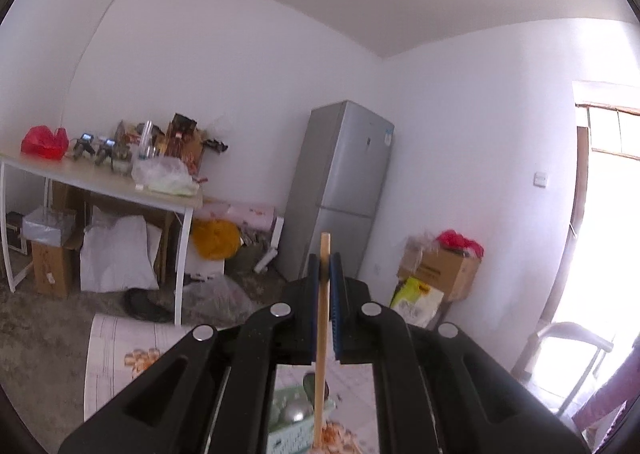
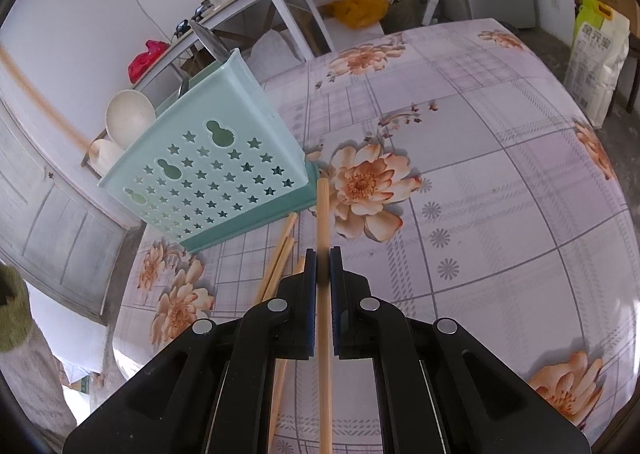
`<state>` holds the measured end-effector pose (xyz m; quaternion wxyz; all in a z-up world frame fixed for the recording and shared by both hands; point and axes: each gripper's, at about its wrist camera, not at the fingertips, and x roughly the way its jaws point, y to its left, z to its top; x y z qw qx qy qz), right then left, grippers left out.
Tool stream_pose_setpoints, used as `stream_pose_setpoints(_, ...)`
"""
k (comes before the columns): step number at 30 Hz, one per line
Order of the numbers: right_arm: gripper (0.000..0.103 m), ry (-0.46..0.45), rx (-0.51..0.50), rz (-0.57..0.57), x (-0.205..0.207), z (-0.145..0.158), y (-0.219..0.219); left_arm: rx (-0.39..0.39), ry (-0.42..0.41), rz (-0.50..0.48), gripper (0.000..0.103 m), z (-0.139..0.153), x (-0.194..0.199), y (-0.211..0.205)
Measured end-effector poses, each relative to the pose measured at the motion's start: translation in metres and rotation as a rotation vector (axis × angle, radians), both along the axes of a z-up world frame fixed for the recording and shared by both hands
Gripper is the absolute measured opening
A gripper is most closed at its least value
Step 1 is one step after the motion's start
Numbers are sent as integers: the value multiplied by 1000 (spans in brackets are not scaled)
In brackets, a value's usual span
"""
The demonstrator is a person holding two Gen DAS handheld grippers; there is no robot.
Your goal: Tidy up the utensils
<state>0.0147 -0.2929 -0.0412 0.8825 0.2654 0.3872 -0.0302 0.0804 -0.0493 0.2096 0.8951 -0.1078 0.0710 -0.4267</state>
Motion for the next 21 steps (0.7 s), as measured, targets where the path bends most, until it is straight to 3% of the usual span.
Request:
stream_pose_setpoints(6,5,-6,16,3,0,-2,-1,5,-62,105,5,-4,13,-11)
stream_pose_setpoints(14,5,-12,43,16,2,-4,-3,72,-58,188,5,-37,38,-31)
stream_pose_setpoints(21,5,-29,53,18,-2,0,-6,167,22,178,5,-81,56,-43)
